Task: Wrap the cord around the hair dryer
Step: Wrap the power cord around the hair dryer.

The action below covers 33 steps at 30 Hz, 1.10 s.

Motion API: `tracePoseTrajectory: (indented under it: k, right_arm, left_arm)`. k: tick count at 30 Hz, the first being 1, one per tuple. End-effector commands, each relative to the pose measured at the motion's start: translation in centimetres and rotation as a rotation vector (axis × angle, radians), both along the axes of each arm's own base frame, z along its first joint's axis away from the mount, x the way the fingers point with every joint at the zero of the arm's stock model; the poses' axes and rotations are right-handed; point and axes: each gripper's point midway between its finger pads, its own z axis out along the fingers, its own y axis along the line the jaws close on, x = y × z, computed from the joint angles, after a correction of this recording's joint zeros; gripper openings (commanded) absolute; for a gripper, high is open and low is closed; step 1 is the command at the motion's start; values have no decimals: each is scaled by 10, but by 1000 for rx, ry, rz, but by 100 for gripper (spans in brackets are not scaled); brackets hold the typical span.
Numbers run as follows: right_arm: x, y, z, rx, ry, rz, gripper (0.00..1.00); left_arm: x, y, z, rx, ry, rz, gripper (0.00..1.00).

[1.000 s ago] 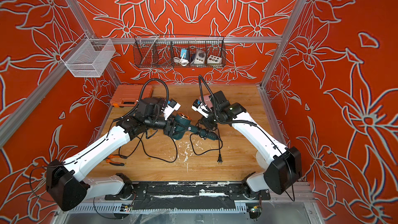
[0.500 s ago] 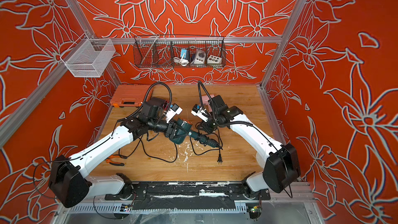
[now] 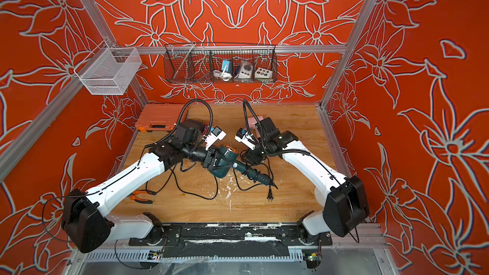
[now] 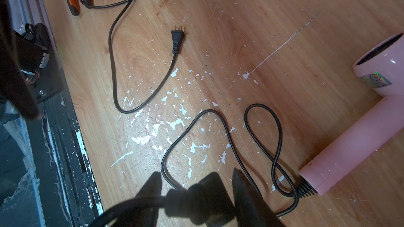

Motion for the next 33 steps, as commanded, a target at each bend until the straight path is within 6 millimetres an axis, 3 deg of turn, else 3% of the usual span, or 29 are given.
tracePoseTrajectory:
  k: [1,14,24,27,29,33]
  right_arm:
    - [-5,-2,0,-18,-34,18,56]
    - [-14,-6,-5,-30,-29,28,65]
    - [-13,-9,-10,-59,-18,17,85]
    - [-14,-9,-10,-58,-13,19,87]
    - [-14,-11,-10,-68,-15,14,98]
    - [-13,-15,-11,-103,-12,8,98]
  left_arm:
    - [-7,-7,22,-66,-35,-64,0]
    - [0,-13,16,-93,-12,-58,0]
    - [3,-15,13,-86,-3,-63,0]
    - [2,-15,13,-88,-6,-62,0]
    - [3,-15,12,-87,-6,-61,0]
    - [3,-16,10,-86,-3,-63,0]
